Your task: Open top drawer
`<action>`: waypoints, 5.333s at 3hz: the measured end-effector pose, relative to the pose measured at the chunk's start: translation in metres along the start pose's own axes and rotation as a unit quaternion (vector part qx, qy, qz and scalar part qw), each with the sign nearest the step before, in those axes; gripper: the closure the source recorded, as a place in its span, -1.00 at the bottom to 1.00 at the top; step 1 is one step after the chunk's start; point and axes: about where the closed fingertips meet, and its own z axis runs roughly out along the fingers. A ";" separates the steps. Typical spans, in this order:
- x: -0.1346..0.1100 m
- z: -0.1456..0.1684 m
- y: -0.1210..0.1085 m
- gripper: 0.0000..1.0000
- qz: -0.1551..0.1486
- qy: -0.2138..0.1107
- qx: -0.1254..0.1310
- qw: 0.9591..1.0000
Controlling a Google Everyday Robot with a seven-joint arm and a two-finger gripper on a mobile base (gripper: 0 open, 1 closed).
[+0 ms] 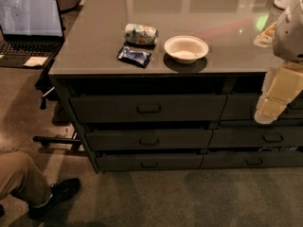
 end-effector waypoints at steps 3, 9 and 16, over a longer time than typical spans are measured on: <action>0.007 0.073 0.004 -1.00 0.044 -0.076 -0.004 0.996; -0.014 0.224 -0.036 -1.00 0.140 -0.143 0.034 0.979; -0.074 0.371 -0.096 -0.65 0.045 -0.123 -0.025 0.991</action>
Offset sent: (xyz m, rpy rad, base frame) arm 0.0191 0.0011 -0.0768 0.1597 -0.0120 -0.0612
